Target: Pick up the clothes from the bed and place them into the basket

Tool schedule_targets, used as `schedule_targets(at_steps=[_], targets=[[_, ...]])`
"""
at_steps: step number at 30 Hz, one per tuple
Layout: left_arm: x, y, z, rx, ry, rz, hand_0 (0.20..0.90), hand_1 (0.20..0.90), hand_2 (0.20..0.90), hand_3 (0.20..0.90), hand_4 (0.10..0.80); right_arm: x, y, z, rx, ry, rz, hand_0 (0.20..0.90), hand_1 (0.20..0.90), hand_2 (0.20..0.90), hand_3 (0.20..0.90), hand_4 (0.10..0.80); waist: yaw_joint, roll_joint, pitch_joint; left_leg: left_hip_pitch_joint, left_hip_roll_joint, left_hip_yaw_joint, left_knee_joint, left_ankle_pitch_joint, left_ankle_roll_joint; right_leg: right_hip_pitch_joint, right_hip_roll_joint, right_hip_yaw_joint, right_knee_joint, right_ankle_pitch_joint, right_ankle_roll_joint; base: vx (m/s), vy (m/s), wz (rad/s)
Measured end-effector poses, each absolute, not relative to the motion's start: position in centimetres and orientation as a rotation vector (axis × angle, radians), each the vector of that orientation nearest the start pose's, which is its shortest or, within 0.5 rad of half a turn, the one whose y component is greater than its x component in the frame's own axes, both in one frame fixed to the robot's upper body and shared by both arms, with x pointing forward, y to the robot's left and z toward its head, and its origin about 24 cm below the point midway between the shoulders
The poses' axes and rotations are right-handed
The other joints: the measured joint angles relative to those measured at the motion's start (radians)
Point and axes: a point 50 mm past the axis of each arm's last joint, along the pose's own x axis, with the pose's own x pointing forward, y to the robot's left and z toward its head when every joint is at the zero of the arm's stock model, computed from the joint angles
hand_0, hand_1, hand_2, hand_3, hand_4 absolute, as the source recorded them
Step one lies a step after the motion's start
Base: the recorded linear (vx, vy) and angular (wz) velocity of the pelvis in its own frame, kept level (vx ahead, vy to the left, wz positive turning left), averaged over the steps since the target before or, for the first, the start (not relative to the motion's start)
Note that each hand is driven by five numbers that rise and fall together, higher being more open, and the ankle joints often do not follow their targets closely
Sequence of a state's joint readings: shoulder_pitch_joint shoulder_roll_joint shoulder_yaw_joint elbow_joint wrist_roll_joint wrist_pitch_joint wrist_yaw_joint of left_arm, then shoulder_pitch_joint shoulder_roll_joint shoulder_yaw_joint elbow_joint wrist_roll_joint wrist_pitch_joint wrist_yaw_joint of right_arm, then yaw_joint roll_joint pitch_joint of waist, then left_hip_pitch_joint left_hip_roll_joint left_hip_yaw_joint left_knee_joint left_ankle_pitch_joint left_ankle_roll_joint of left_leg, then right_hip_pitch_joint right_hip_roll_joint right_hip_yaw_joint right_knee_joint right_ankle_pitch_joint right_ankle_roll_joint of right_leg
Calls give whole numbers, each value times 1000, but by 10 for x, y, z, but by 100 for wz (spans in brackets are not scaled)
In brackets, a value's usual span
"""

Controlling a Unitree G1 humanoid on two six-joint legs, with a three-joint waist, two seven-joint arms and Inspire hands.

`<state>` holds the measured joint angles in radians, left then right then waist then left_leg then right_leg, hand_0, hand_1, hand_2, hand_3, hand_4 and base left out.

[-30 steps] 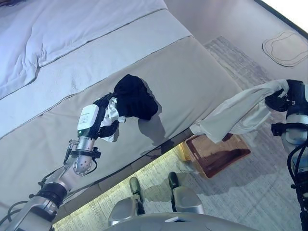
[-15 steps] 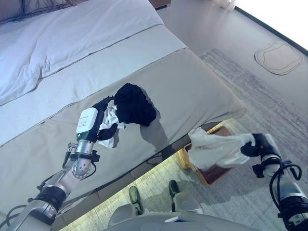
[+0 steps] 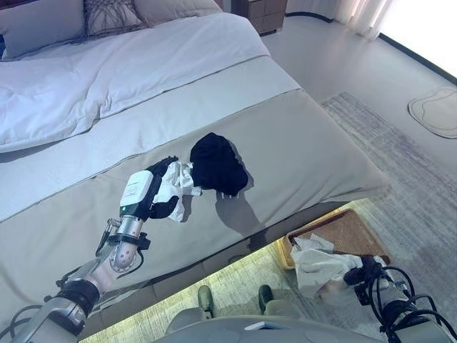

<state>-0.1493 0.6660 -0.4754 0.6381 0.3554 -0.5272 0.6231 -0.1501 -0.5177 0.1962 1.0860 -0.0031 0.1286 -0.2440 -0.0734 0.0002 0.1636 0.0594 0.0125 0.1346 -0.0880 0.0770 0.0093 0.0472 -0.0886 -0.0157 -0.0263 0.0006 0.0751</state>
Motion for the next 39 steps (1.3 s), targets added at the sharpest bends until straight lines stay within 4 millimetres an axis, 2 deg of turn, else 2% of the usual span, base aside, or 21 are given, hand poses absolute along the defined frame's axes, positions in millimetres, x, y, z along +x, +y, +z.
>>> schedule_targets(at_steps=[8, 16, 23, 26, 34, 36, 39], targets=[[240, 242, -1, 979, -191, -37, 900, 900, 900, 900, 800, 181, -331, -84, -761, 929, -410, 900, 900, 900, 900, 800, 0, 0, 0, -1, 0, 0, 0, 0, 0, -2, 0, 1, 0, 0, 0, -4, -1, 0], [240, 243, -1, 979, -191, -36, 900, 900, 900, 900, 800, 187, -340, -73, -801, 873, -437, 900, 900, 900, 900, 800, -4, 0, 0, -3, 0, 1, 0, 0, 0, -4, 0, 2, 0, 0, 0, -13, -4, 0], [240, 242, -1, 977, -194, -35, 900, 900, 900, 900, 800, 208, -337, -52, -882, 738, -395, 900, 900, 900, 900, 800, -12, 0, 0, -6, 0, 1, 0, 0, 0, -4, 1, 2, -7, 2, -3, 0, 0, 0], [240, 242, -1, 976, -193, -33, 900, 900, 900, 900, 800, 220, -330, -41, -895, 656, -379, 900, 900, 900, 900, 800, -12, 1, 0, -12, 0, -3, 0, 0, 0, -7, 1, 0, -9, 3, -4, 0, 22, 2], [237, 230, -12, 935, -152, -4, 900, 900, 900, 900, 800, 262, -293, 21, -1042, 180, -395, 900, 900, 900, 900, 800, -3, 9, 5, -23, -2, -15, 0, 0, 0, -5, -1, -13, -22, 5, -2, -4, 35, 5], [237, 227, -12, 926, -153, -2, 900, 900, 900, 900, 800, 280, -287, 38, -1112, 105, -357, 900, 900, 900, 900, 800, 3, 16, 9, -44, -3, -30, 0, 9, -2, -17, -1, -27, -22, 6, -4, -147, 51, 18], [246, 222, -6, 913, -190, 12, 900, 900, 900, 900, 800, 318, -280, 81, -1182, -22, -369, 900, 900, 900, 900, 800, 21, 38, 51, -93, -3, -50, 1, 33, 0, -58, 0, -49, -20, 21, -2, -164, 67, 20]])
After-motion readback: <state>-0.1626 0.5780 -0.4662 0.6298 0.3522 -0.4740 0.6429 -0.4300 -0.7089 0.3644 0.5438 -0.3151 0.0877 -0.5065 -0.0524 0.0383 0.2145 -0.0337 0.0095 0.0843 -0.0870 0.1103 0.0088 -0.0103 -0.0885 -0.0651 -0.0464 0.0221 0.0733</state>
